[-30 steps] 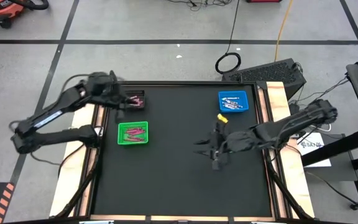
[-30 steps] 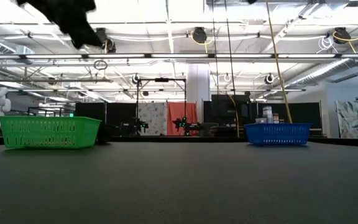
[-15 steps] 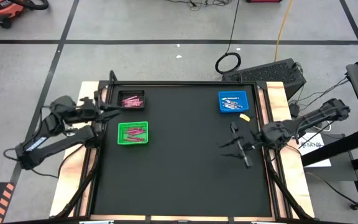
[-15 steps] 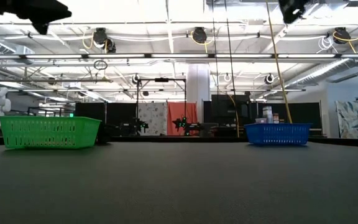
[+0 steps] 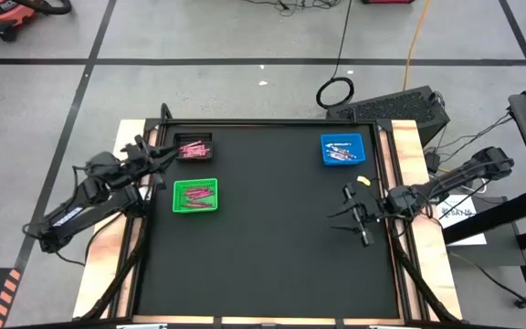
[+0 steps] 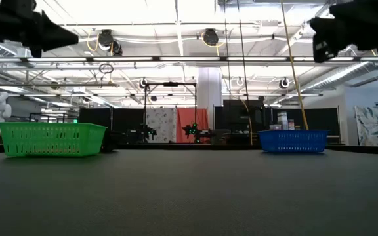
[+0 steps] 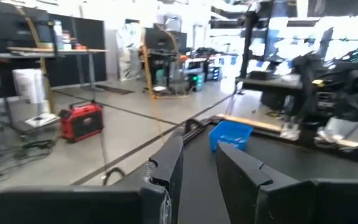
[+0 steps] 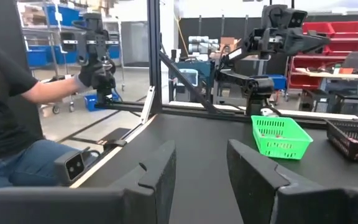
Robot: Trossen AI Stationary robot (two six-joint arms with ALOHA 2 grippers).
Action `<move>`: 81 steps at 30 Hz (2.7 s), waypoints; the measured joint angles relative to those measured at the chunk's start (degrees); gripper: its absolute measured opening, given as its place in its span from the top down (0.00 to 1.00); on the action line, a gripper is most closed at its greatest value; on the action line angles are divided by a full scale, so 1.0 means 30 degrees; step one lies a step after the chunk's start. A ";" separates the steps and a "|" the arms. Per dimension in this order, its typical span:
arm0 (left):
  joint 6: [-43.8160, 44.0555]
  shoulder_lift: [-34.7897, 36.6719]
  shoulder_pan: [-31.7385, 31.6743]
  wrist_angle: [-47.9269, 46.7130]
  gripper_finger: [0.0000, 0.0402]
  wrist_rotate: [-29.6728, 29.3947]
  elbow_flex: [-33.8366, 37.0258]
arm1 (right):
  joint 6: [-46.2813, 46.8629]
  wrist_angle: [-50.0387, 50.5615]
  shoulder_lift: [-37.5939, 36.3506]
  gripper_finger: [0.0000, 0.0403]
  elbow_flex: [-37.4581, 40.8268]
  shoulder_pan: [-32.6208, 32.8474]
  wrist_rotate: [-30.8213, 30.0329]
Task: Sort crayons
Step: Return to Home Position
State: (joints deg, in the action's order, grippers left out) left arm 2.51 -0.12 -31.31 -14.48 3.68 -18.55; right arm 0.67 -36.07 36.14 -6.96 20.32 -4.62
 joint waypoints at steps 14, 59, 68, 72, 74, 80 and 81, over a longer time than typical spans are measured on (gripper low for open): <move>-0.1939 0.0029 0.0000 0.1526 0.75 -0.3869 0.2341 | -0.0864 -0.0477 -0.0080 0.68 0.1718 0.0007 0.0071; -0.0246 -0.0648 0.0998 0.4942 0.75 -0.1749 0.5970 | 0.0117 0.5167 -0.0073 0.68 0.1793 0.0007 0.0079; 0.0020 -0.0648 0.0998 0.5354 0.75 -0.1814 0.6013 | 0.0588 0.6258 -0.0073 0.68 0.1793 0.0007 -0.0009; 0.0020 -0.0648 0.0998 0.5387 0.75 -0.1814 0.6013 | 0.2033 0.6283 -0.0077 0.68 0.1793 0.0015 -0.0009; 0.0020 -0.0648 0.0998 0.5399 0.75 -0.1814 0.6013 | 0.2060 0.6281 -0.0080 0.68 0.1793 0.0015 0.0000; 0.0020 -0.0648 0.0998 0.5435 0.75 -0.1822 0.6013 | 0.2552 0.6279 -0.0080 0.68 0.1795 0.0010 0.0071; 0.0020 -0.0648 0.0998 0.5442 0.75 -0.1822 0.6013 | 0.2538 0.6279 -0.0077 0.68 0.1797 0.0015 0.0071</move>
State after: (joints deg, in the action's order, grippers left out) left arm 2.57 -2.07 -28.32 1.85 -1.78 -0.51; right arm 8.28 -17.23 35.91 -1.57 20.36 -4.40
